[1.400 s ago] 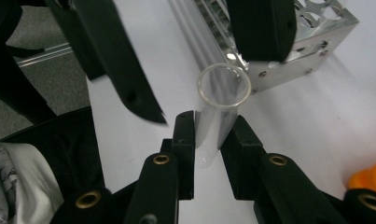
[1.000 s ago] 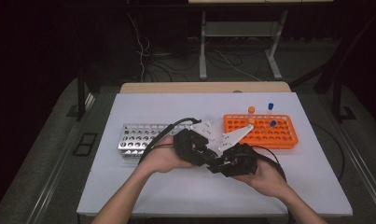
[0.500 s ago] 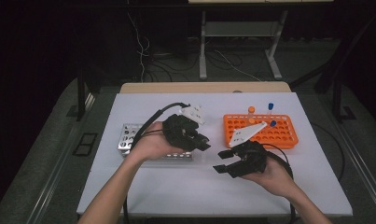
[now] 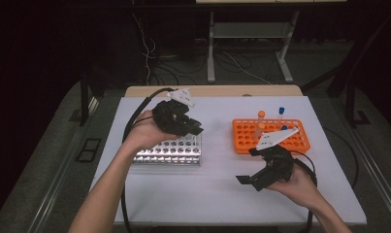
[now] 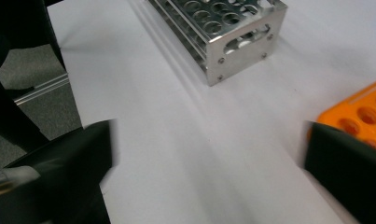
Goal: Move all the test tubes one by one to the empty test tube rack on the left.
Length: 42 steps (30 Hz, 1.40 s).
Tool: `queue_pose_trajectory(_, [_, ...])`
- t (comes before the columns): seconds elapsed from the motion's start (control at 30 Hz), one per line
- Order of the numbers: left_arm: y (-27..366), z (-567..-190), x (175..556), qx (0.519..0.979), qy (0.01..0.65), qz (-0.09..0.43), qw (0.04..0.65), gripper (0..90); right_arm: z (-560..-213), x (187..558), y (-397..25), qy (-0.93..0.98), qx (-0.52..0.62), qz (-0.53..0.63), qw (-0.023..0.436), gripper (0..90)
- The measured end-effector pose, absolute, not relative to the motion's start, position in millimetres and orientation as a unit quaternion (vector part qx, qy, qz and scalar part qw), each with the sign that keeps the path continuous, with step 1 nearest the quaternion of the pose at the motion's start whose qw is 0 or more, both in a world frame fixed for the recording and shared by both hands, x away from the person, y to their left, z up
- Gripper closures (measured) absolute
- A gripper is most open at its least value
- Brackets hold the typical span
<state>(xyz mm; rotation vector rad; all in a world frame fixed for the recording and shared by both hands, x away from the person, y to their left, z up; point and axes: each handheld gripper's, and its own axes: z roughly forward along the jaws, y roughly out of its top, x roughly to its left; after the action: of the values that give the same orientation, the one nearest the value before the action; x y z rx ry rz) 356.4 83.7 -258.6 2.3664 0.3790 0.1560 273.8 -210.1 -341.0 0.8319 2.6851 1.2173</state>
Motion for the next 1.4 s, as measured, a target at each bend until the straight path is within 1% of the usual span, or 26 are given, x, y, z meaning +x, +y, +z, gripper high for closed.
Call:
queue_pose_trajectory(0.2, [96.9, -262.5, 372.3, 0.912, 0.172, 0.075, 0.365, 74.3, -340.8, 272.4, -224.6, 0.867, 0.284, 0.406, 0.043, 0.2])
queue_pose_trajectory(0.4, [111.9, -269.8, 391.3, 0.896, 0.21, 0.082, 0.382, 74.4, -343.1, 269.5, -233.2, 0.865, 0.287, 0.409, 0.041, 0.2])
queue_pose_trajectory(0.67, [120.5, -286.4, 412.8, 0.889, 0.244, 0.083, 0.378, 74.4, -349.7, 267.8, -241.8, 0.863, 0.294, 0.41, 0.037, 0.2])
queue_pose_trajectory(0.93, [117.7, -302.2, 423.5, 0.888, 0.254, 0.075, 0.375, 74.3, -355.4, 265.9, -251.9, 0.86, 0.305, 0.408, 0.037, 0.2])
queue_pose_trajectory(1.4, [110.3, -327.6, 425.6, 0.895, 0.25, 0.056, 0.366, 74.3, -359.3, 263.8, -266.5, 0.851, 0.321, 0.414, 0.044, 0.2])
